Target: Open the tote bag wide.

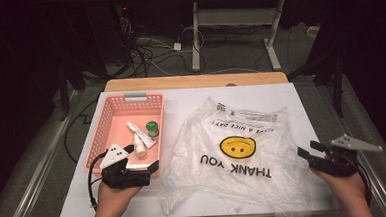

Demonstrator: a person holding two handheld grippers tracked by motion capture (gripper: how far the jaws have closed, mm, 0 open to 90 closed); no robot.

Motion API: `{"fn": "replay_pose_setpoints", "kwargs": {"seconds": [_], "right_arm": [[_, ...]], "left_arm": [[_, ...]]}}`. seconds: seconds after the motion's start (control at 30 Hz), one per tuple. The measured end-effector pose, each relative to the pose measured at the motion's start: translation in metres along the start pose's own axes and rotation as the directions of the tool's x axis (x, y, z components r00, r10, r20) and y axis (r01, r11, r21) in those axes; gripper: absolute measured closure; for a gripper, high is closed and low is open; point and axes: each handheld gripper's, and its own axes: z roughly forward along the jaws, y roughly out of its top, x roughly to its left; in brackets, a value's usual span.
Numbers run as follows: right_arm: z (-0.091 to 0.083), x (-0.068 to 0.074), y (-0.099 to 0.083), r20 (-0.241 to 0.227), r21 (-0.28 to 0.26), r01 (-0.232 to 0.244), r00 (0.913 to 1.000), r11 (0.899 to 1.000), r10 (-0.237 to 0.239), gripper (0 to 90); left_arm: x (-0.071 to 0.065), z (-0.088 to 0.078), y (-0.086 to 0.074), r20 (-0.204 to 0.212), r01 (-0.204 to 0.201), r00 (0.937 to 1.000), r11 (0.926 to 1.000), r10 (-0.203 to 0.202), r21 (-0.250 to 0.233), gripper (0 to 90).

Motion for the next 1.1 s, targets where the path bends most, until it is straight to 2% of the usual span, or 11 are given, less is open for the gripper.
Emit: {"fn": "replay_pose_setpoints", "kwargs": {"seconds": [0.27,0.3,0.47,0.7,0.77,0.9,0.93,0.97,1.0,1.03,1.1], "right_arm": [[0.053,-0.025,0.035,-0.003,-0.002,-0.014,0.9999,1.000,0.014,36.8],[0.053,-0.025,0.035,-0.003,-0.002,-0.014,0.9999,1.000,0.014,36.8],[0.094,-0.043,0.049,-0.003,0.066,-0.071,0.9974,0.995,0.072,27.7],[0.122,-0.050,0.052,-0.011,0.124,-0.067,0.9975,0.990,0.069,25.0],[0.133,-0.049,0.046,-0.003,0.161,-0.041,0.9991,0.986,0.042,28.7],[0.136,-0.048,0.043,-0.031,0.194,-0.031,0.9988,0.980,0.038,39.5],[0.136,-0.043,0.042,-0.046,0.201,0.017,0.9989,0.979,-0.008,48.3],[0.136,-0.043,0.042,-0.046,0.201,0.017,0.9989,0.979,-0.008,48.3],[0.134,-0.039,0.041,-0.049,0.202,0.049,0.9980,0.978,-0.040,60.6],[0.134,-0.039,0.041,-0.049,0.202,0.049,0.9980,0.978,-0.040,60.6],[0.132,-0.037,0.039,-0.075,0.205,0.070,0.9957,0.976,-0.055,78.8]], "left_arm": [[0.001,-0.001,0.000,-0.023,-0.015,0.9996,0.9995,0.015,-0.027,0.0],[0.001,-0.001,0.000,-0.023,-0.015,0.9996,0.9995,0.015,-0.027,0.0],[0.001,-0.003,0.000,-0.025,-0.018,0.9995,0.9994,0.017,-0.030,0.0],[0.002,-0.005,0.000,-0.031,-0.017,0.9994,0.9992,0.016,-0.036,0.0],[0.002,-0.005,-0.001,-0.032,-0.017,0.9994,0.9993,0.016,-0.033,0.0],[0.002,-0.004,-0.001,-0.028,-0.009,0.9996,0.9997,0.008,-0.023,0.0],[0.002,-0.003,-0.001,-0.030,-0.016,0.9994,0.9997,0.015,-0.017,0.0],[0.002,-0.003,-0.001,-0.030,-0.016,0.9994,0.9997,0.015,-0.017,0.0],[0.001,-0.003,-0.001,-0.030,-0.018,0.9994,0.9997,0.017,-0.017,0.0],[0.001,-0.003,-0.001,-0.028,-0.019,0.9994,0.9997,0.018,-0.017,0.0],[0.000,-0.003,-0.001,-0.028,-0.022,0.9994,0.9996,0.022,-0.016,0.0]]}}
